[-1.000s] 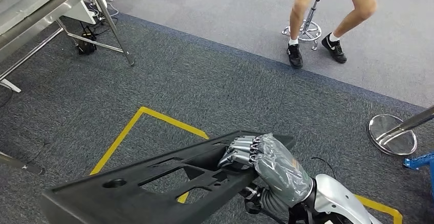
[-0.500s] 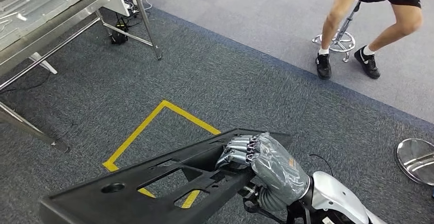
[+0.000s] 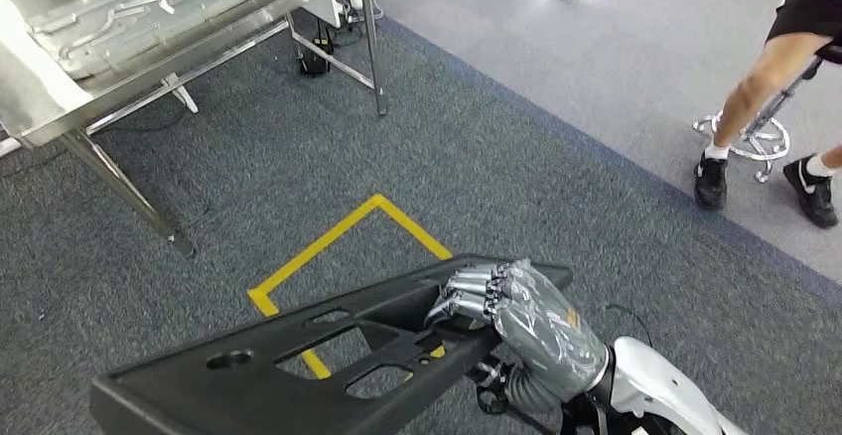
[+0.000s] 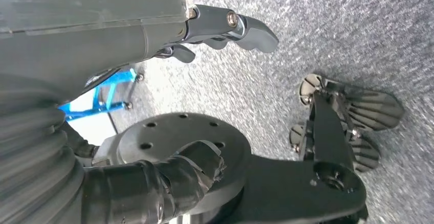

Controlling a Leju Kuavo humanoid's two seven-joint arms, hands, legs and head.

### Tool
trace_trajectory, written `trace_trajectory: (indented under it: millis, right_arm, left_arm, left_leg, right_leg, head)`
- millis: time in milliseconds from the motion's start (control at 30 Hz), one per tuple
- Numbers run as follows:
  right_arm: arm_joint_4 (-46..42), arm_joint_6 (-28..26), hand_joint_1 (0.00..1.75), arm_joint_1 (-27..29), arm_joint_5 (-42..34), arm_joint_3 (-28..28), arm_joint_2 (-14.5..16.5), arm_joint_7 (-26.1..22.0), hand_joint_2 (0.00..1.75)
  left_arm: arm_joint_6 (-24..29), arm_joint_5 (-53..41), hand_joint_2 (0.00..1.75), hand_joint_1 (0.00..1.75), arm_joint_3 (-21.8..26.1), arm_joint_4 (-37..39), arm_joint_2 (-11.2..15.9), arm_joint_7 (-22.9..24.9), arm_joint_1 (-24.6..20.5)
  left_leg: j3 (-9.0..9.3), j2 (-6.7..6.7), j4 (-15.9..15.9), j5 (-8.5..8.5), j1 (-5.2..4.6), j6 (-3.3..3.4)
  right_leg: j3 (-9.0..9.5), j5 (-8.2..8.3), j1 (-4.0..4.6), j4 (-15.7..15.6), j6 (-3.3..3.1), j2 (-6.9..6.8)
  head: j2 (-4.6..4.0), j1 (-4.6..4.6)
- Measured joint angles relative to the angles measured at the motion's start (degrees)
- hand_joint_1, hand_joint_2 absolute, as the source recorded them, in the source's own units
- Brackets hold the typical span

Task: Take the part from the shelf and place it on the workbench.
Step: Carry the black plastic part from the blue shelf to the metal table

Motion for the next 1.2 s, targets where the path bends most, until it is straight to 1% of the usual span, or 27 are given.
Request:
trace_trajectory:
  millis: [33,67,133,167,200,267,333,400,433,467,533,567,600,633,667,733,800,833,867,900,933,967,1000,1067,1100,1167,1200]
  right_arm:
    - [-0.23,-0.14,1.75,0.16,0.14,-0.09,-0.08,0.25,1.75]
    - [-0.48,-0.28,1.75,0.3,0.33,-0.2,-0.19,0.44,1.75]
    - [-0.9,-0.57,1.75,0.73,0.74,-0.42,-0.44,0.73,1.75]
    - [-1.07,-0.67,1.75,0.99,0.94,-0.56,-0.64,0.86,1.75]
    - [-1.21,-0.74,1.75,1.23,1.12,-0.69,-0.84,1.01,1.75]
    - [-1.46,-0.65,1.75,1.48,1.36,-0.99,-1.4,1.33,1.75]
    - [-1.63,0.01,1.75,1.51,1.19,-1.7,-2.0,1.44,1.75]
    - [-1.72,0.95,1.75,1.68,0.68,-2.91,-2.58,1.03,1.75]
    - [-1.73,1.29,1.75,1.89,0.51,-3.44,-2.87,0.76,1.75]
    - [-1.74,1.48,1.75,2.1,0.42,-3.9,-3.12,0.5,1.75]
    - [-1.92,1.59,1.75,2.36,0.49,-4.57,-3.42,0.22,1.75]
    - [-2.07,1.57,1.75,2.38,0.58,-4.88,-3.48,0.15,1.75]
    - [-2.17,1.55,1.75,2.5,0.69,-5.11,-3.54,0.1,1.75]
    - [-2.23,1.53,1.75,2.67,0.76,-5.31,-3.65,0.04,1.75]
    - [-2.23,1.51,1.75,2.93,0.81,-5.48,-3.81,-0.01,1.75]
    - [-2.23,1.51,1.75,3.47,0.84,-5.75,-4.17,-0.07,1.75]
    - [-2.25,1.54,1.75,3.89,0.85,-5.99,-4.42,-0.07,1.75]
    - [-2.26,1.56,1.75,4.09,0.86,-6.11,-4.51,-0.07,1.75]
    - [-2.26,1.59,1.75,4.31,0.89,-6.22,-4.6,-0.06,1.75]
    - [-2.21,1.67,1.75,4.6,0.93,-6.31,-4.7,-0.05,1.75]
    - [-2.16,1.75,1.75,4.83,0.96,-6.37,-4.8,-0.01,1.75]
    - [-2.15,1.85,1.75,5.05,0.98,-6.46,-4.89,0.05,1.75]
    - [-2.23,1.94,1.75,5.16,1.01,-6.66,-4.96,0.11,1.75]
    - [-2.6,2.04,1.75,5.01,1.07,-7.09,-4.99,0.22,1.75]
    - [-2.76,2.08,1.75,4.93,1.09,-7.24,-5.0,0.24,1.75]
    - [-2.86,2.23,1.75,5.08,1.08,-7.34,-5.0,0.28,1.75]
    - [-2.85,2.36,1.75,5.19,1.06,-7.38,-5.02,0.29,1.75]
  left_arm:
    - [-0.01,-0.12,1.75,0.0,-0.02,0.0,0.09,0.0,0.11]
    - [-0.01,-0.21,1.75,0.0,-0.04,0.0,0.12,-0.01,0.23]
    - [-0.01,-0.35,1.75,0.0,-0.08,0.0,0.18,-0.05,0.24]
    - [-0.01,-0.4,1.75,0.0,-0.12,0.0,0.13,-0.08,0.22]
    - [-0.01,-0.43,1.75,0.0,-0.18,0.0,0.13,-0.11,0.19]
    - [-0.03,-0.43,1.75,0.0,-0.33,0.0,0.13,-0.2,0.34]
    - [-0.08,-0.45,1.75,0.0,-0.42,0.0,0.13,-0.34,0.54]
    - [-0.12,-0.51,1.75,0.0,-0.44,0.0,0.18,-0.43,0.77]
    - [-0.13,-0.54,1.75,0.0,-0.45,0.0,0.22,-0.43,0.89]
    - [-0.15,-0.55,1.75,0.0,-0.48,0.0,0.28,-0.44,0.98]
    - [-0.17,-0.58,1.75,0.0,-0.51,0.0,0.45,-0.45,0.9]
    - [-0.19,-0.58,1.75,0.0,-0.52,-0.01,0.54,-0.44,0.83]
    - [-0.19,-0.59,1.75,0.0,-0.53,-0.02,0.56,-0.46,0.69]
    - [-0.2,-0.59,1.75,0.0,-0.55,-0.03,0.57,-0.46,0.47]
    - [-0.21,-0.59,1.75,0.0,-0.56,-0.04,0.53,-0.44,0.34]
    - [-0.24,-0.62,1.75,0.0,-0.56,-0.04,0.5,-0.42,0.14]
    - [-0.34,-0.64,1.75,0.0,-0.56,-0.04,0.45,-0.39,0.43]
    - [-0.42,-0.66,1.75,0.0,-0.56,-0.04,0.38,-0.38,0.68]
    - [-0.5,-0.67,1.75,0.0,-0.56,-0.04,0.31,-0.38,0.96]
    - [-0.56,-0.7,1.75,0.0,-0.56,-0.01,0.26,-0.38,1.19]
    - [-0.58,-0.73,1.75,0.0,-0.56,0.02,0.24,-0.4,1.33]
    - [-0.6,-0.75,1.75,0.0,-0.56,0.04,0.25,-0.42,1.39]
    - [-0.6,-0.76,1.75,0.0,-0.56,0.06,0.27,-0.44,1.34]
    - [-0.61,-0.78,1.75,0.0,-0.57,0.04,0.44,-0.48,0.94]
    - [-0.64,-0.79,1.75,0.0,-0.59,0.02,0.52,-0.5,0.67]
    - [-0.68,-0.87,1.75,0.0,-0.68,0.0,0.64,-0.5,0.24]
    - [-0.7,-0.91,1.75,0.0,-0.74,0.0,0.61,-0.49,0.18]
  left_leg:
    - [0.28,-0.28,0.03,-0.36,0.01,-0.16]
    - [0.52,0.57,0.43,-0.74,-0.13,-0.41]
    - [-0.75,4.3,3.89,-2.28,-0.12,-1.19]
    - [-2.53,6.4,7.15,-3.36,0.09,-1.67]
    - [-4.89,7.55,10.79,-4.35,0.51,-2.09]
    - [-8.66,8.34,15.01,-3.9,1.33,-2.61]
    - [-8.46,8.96,10.74,1.27,1.78,-2.54]
    - [-5.23,11.14,2.88,6.62,1.33,-1.59]
    - [-3.66,12.22,0.44,7.5,0.86,-0.94]
    - [-2.34,12.96,-0.73,7.0,0.26,-0.3]
    - [0.17,12.11,-2.08,4.13,-0.57,0.77]
    - [1.76,11.27,-3.09,2.8,-0.62,1.11]
    - [3.48,10.43,-4.14,1.69,-0.47,1.49]
    - [5.11,9.6,-4.82,0.86,-0.24,1.81]
    - [6.62,8.78,-5.42,0.03,-0.02,2.07]
    - [9.45,6.66,-5.74,-1.93,0.07,2.36]
    - [12.57,4.29,-5.78,-4.27,0.09,2.19]
    - [14.22,3.2,-5.76,-5.57,0.13,2.06]
    - [15.72,2.28,-5.74,-6.94,0.18,1.92]
    - [17.18,1.49,-5.55,-8.41,0.2,1.74]
    - [18.22,0.64,-5.49,-9.81,0.19,1.45]
    - [19.04,-0.02,-5.6,-11.05,0.2,1.16]
    - [19.92,-0.5,-5.78,-11.78,0.23,0.88]
    - [19.72,-0.4,-3.67,-10.56,0.19,0.45]
    - [18.15,1.01,-0.18,-8.65,0.12,0.13]
    - [12.16,5.17,9.03,-5.97,0.07,-0.76]
    - [8.84,7.08,12.42,-6.62,0.23,-1.27]
  right_leg:
    - [0.64,-0.33,0.02,-0.12,-0.32,-0.76]
    - [1.48,-0.66,0.0,-0.44,-0.64,-1.37]
    - [3.67,-1.32,-0.13,-1.61,-1.15,-2.91]
    - [4.85,-1.71,-0.1,-2.28,-1.2,-3.67]
    - [5.98,-2.15,-0.11,-2.89,-1.11,-4.55]
    - [8.27,-3.24,-0.19,-3.89,-0.68,-6.18]
    - [11.19,-4.64,-0.18,-5.09,-0.23,-7.77]
    - [14.62,-5.98,-0.17,-7.19,0.32,-9.27]
    - [16.2,-6.43,-0.28,-8.45,0.72,-9.89]
    - [17.7,-6.82,-0.41,-9.7,1.24,-10.48]
    - [19.64,-6.12,-0.67,-9.2,2.39,-11.13]
    - [19.03,-4.92,-0.86,-6.32,2.76,-10.74]
    - [16.94,-3.41,-0.98,-1.81,2.82,-9.45]
    - [13.55,-2.34,-1.05,3.45,2.72,-7.69]
    - [9.55,-2.63,-1.03,8.06,2.39,-5.76]
    - [2.34,-6.74,-0.74,12.94,2.0,-3.63]
    - [-2.72,-11.05,-0.58,12.14,2.06,-3.3]
    - [-4.47,-10.95,-0.55,10.04,2.22,-3.16]
    - [-5.67,-8.11,-0.57,6.94,2.43,-2.69]
    - [-6.6,-2.21,-0.68,3.33,2.7,-1.62]
    - [-6.93,3.3,-0.69,0.76,2.62,-0.53]
    - [-6.97,7.68,-0.68,-0.82,2.35,0.3]
    - [-6.74,9.75,-0.62,-1.25,1.85,0.65]
    - [-5.27,7.88,-0.53,-0.93,0.64,-0.36]
    - [-4.04,6.78,-0.61,-1.27,0.21,-1.0]
    - [-0.69,4.77,-0.74,-2.61,-0.22,-2.44]
    - [1.37,3.71,-0.74,-3.49,-0.27,-3.26]
  head:
    - [0.0,0.02]
    - [0.0,-0.07]
    - [0.0,-0.5]
    - [0.0,-0.77]
    - [0.0,-0.91]
    - [0.0,-0.97]
    - [0.0,-0.97]
    - [0.0,-0.83]
    - [0.0,-0.73]
    - [0.0,-0.62]
    - [0.0,-0.6]
    - [0.01,-0.58]
    - [-0.02,-0.62]
    - [-0.01,-0.62]
    - [-0.02,-0.52]
    - [0.0,-0.34]
    - [0.0,-0.22]
    - [0.0,-0.17]
    - [0.0,-0.12]
    - [-0.02,-0.04]
    - [-0.02,0.06]
    - [-0.02,0.16]
    - [-0.02,0.21]
    - [0.02,0.27]
    - [0.02,0.26]
    - [0.01,0.04]
    - [0.01,-0.07]
